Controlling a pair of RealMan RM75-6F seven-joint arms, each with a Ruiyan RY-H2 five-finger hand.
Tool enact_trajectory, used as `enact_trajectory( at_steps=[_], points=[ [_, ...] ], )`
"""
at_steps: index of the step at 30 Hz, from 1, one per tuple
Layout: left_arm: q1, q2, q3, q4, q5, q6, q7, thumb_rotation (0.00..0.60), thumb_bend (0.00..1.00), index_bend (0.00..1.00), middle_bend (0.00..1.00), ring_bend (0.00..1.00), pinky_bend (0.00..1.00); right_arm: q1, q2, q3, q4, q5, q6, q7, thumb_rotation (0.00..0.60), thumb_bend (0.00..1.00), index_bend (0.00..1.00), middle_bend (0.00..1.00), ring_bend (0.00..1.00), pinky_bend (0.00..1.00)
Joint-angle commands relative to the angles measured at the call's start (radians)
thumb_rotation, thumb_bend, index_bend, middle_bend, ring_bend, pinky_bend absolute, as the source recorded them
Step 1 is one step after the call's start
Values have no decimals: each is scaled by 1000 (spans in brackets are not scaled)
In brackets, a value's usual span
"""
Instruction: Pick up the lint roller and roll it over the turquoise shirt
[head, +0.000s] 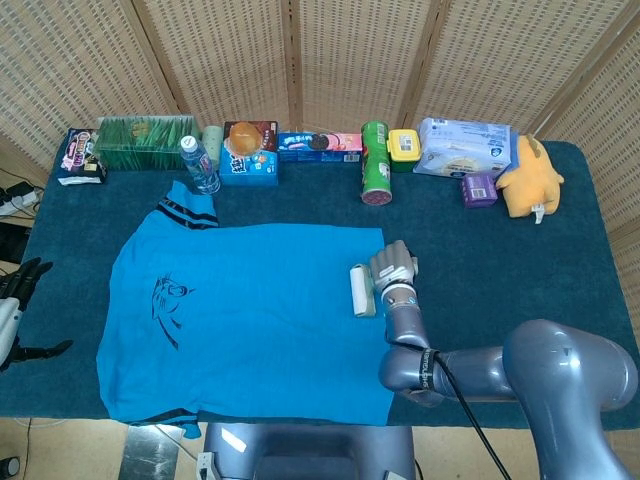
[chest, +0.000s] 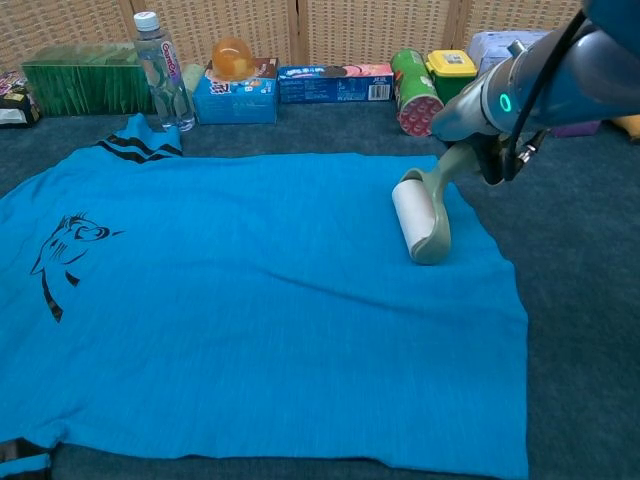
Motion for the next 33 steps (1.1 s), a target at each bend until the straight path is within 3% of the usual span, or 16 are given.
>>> enact_trajectory(
  at_steps=[1, 11, 20, 33],
  points=[
    [0, -2, 0, -1, -1, 0, 2, 600, 82, 0, 0, 0, 18, 8, -17, 16, 7, 13, 16, -17, 600, 1000, 896, 851, 813, 1000],
    [2, -14, 2, 1, -13, -2, 7, 600, 82, 0, 0, 0, 18, 45, -135, 79, 49, 53, 112, -114, 600, 1000, 896, 851, 818, 1000],
    [8, -17, 3, 4, -17, 1, 2, 600, 82, 0, 0, 0, 18, 58, -206, 170, 98, 82, 135, -184, 600, 1000, 895, 851, 820, 1000],
    [17, -25, 5, 13, -30, 3, -11, 600, 82, 0, 0, 0, 18, 57, -276, 258, 170, 111, 149, -278, 600, 1000, 895, 851, 820, 1000]
  ],
)
